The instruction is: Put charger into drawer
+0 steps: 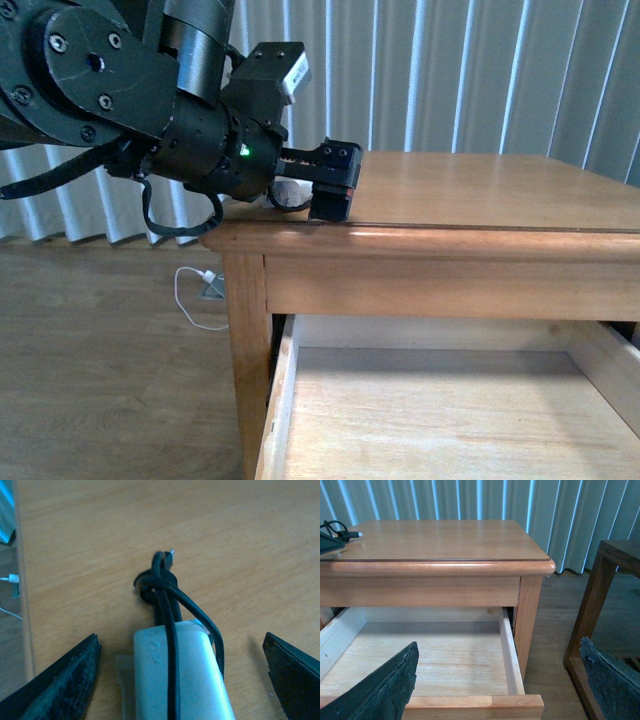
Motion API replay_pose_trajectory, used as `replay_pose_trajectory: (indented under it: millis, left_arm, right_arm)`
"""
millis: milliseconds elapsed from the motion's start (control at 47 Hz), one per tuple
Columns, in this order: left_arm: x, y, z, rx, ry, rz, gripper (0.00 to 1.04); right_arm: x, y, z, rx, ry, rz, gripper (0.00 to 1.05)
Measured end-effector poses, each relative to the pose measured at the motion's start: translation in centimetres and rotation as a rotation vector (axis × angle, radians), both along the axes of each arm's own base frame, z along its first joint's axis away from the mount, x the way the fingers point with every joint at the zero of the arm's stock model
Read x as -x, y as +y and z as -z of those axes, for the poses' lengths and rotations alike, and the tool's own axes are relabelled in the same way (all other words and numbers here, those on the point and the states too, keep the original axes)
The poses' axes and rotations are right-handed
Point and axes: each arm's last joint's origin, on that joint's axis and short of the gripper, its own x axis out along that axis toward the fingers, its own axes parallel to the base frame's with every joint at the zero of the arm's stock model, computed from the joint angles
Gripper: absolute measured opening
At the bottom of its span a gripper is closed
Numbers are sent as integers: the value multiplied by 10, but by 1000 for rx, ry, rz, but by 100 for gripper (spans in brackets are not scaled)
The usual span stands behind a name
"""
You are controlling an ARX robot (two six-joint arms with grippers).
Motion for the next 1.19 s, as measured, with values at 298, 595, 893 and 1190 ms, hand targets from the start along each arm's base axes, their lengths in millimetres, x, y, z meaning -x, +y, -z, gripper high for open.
replay_pose_trajectory:
  millis: [298,595,893,1190]
  left_arm:
    - [-6,-8,5,-25,16,16,71]
    - [1,-5,4,-22,2,30,43]
    - [44,6,-20,19,-77,81,43]
    - [105,1,-18,46,-80,252,43]
  right_arm:
    - [0,0,0,0,0,0,96]
    - [0,0,0,0,0,0,96]
    - [0,0,0,0,0,0,96]
    - [0,0,0,0,0,0,96]
